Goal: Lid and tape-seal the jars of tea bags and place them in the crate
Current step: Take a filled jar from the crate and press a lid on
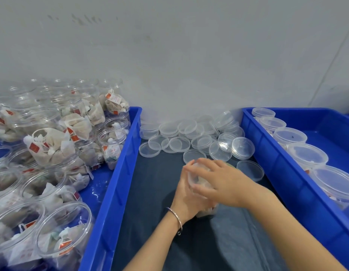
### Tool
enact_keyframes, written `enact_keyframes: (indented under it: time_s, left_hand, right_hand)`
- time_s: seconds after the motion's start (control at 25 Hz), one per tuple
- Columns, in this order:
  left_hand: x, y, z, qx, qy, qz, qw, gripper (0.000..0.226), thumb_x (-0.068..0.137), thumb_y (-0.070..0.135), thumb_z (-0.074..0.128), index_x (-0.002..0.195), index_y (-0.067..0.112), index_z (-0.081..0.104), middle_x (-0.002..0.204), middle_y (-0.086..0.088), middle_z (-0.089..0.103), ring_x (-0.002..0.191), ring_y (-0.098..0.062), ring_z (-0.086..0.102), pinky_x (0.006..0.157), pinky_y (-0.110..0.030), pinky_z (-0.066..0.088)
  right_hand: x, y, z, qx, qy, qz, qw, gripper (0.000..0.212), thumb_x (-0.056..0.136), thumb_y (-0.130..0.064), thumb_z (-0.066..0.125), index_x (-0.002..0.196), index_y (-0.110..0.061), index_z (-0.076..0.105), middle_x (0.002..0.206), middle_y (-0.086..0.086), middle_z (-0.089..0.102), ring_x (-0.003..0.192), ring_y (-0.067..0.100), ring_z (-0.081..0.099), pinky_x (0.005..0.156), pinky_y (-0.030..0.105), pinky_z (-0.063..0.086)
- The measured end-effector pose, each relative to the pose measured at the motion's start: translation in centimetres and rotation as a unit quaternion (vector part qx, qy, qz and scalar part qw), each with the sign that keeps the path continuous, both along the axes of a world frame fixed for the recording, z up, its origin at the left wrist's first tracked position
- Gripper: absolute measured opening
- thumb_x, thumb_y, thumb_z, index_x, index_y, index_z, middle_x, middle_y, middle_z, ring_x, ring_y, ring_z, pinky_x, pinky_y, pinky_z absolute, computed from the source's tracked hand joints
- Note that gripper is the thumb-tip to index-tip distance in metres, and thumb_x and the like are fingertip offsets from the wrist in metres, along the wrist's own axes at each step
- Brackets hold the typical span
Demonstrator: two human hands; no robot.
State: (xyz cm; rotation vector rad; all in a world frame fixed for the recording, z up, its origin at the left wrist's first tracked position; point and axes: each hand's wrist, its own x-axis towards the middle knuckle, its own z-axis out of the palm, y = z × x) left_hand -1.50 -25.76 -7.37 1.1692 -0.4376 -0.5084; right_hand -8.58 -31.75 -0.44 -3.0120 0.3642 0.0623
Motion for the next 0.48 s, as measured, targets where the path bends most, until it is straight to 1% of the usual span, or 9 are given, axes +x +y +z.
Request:
enact_keyframes:
  time_s: [0.04,0.08,0.12,0.2,0.24,0.28,0.36,0.44,0.48]
  left_hand:
    - [0.2,0.0,-0.2,0.048,-0.020,-0.038,0.998,0.030,0.088,0.043,0.046,0.092,0.020,0.065,0.078,-0.003,0.066,0.074,-0.019,0.066,0.067,-0.030,0.050]
    - [0.6,0.9,-0.4,0.027,0.001,-0.069,0.997,0.027,0.086,0.043,0.051,0.098,0.022,0.062,0.079,-0.004,0.066,0.073,-0.018,0.065,0.067,-0.030,0.051]
    - [0.9,1.3,-0.5,0.022,0.000,-0.085,0.996,0.029,0.084,0.042,0.054,0.105,0.023,0.061,0.087,-0.004,0.067,0.079,-0.019,0.066,0.073,-0.031,0.053]
    - [0.8,1.5,-1.5,-0.024,0.059,-0.110,0.992,0.033,0.088,0.042,0.050,0.112,0.024,0.066,0.101,-0.005,0.070,0.092,-0.019,0.068,0.081,-0.033,0.055]
    - [1.0,1.6,-1.1,-0.007,0.048,-0.109,0.993,0.030,0.090,0.036,0.052,0.114,0.023,0.064,0.104,-0.004,0.070,0.095,-0.017,0.069,0.079,-0.032,0.056]
    - [1.1,1.1,-1.5,-0.006,0.052,-0.105,0.993,0.033,0.086,0.028,0.060,0.119,0.021,0.059,0.105,-0.004,0.070,0.095,-0.015,0.068,0.077,-0.030,0.056]
    - [1.8,0.8,-2.2,-0.025,0.080,-0.125,0.989,0.045,0.073,0.029,0.073,0.114,0.016,0.059,0.102,-0.004,0.067,0.091,-0.014,0.067,0.075,-0.028,0.054]
    - [1.5,0.9,-1.4,-0.013,0.016,-0.102,0.995,0.026,0.088,0.040,0.056,0.097,0.020,0.070,0.093,0.000,0.070,0.091,-0.014,0.067,0.077,-0.029,0.053]
    - [1.4,1.1,-1.6,-0.017,-0.018,-0.091,0.996,0.026,0.092,0.040,0.050,0.096,0.023,0.069,0.094,0.003,0.070,0.095,-0.012,0.067,0.081,-0.028,0.054]
  right_hand:
    - [-0.1,0.3,-0.3,-0.082,-0.019,-0.060,0.995,0.060,0.087,-0.067,0.023,0.141,-0.040,0.026,0.134,0.000,0.042,0.114,0.024,0.051,0.077,0.030,0.037]
    - [0.1,0.9,-0.6,-0.146,-0.035,-0.109,0.983,0.070,0.083,-0.073,0.015,0.140,-0.034,0.028,0.122,0.003,0.047,0.102,0.025,0.057,0.069,0.030,0.035]
    - [0.3,1.3,-0.8,-0.167,-0.043,-0.124,0.977,0.077,0.079,-0.076,0.009,0.141,-0.033,0.026,0.119,0.006,0.047,0.103,0.026,0.057,0.072,0.032,0.036]
    - [0.0,0.5,-1.1,-0.123,-0.026,-0.055,0.991,0.073,0.078,-0.079,0.010,0.144,-0.047,0.011,0.140,0.006,0.033,0.136,0.025,0.032,0.099,0.047,0.031]
    - [-0.3,-0.5,-0.6,-0.064,-0.007,0.002,0.998,0.066,0.080,-0.078,0.015,0.142,-0.056,0.005,0.150,-0.003,0.019,0.144,0.018,0.014,0.108,0.050,0.020]
    - [-0.7,-1.4,0.2,-0.022,0.008,0.057,0.998,0.061,0.083,-0.075,0.021,0.139,-0.061,0.005,0.153,-0.013,0.012,0.144,0.012,0.008,0.112,0.046,0.018]
    - [-1.0,-1.8,0.2,-0.055,-0.002,0.085,0.995,0.057,0.085,-0.072,0.024,0.140,-0.057,0.016,0.149,-0.016,0.022,0.133,0.013,0.029,0.104,0.032,0.032]
    - [-0.7,-0.4,-0.9,-0.172,-0.070,-0.003,0.982,0.071,0.079,-0.077,0.011,0.138,-0.044,0.033,0.132,-0.003,0.045,0.106,0.022,0.048,0.086,0.032,0.041]
    - [-0.4,0.2,-0.9,-0.182,-0.087,-0.036,0.979,0.080,0.074,-0.079,0.004,0.138,-0.041,0.036,0.125,0.000,0.049,0.101,0.024,0.049,0.086,0.035,0.041]
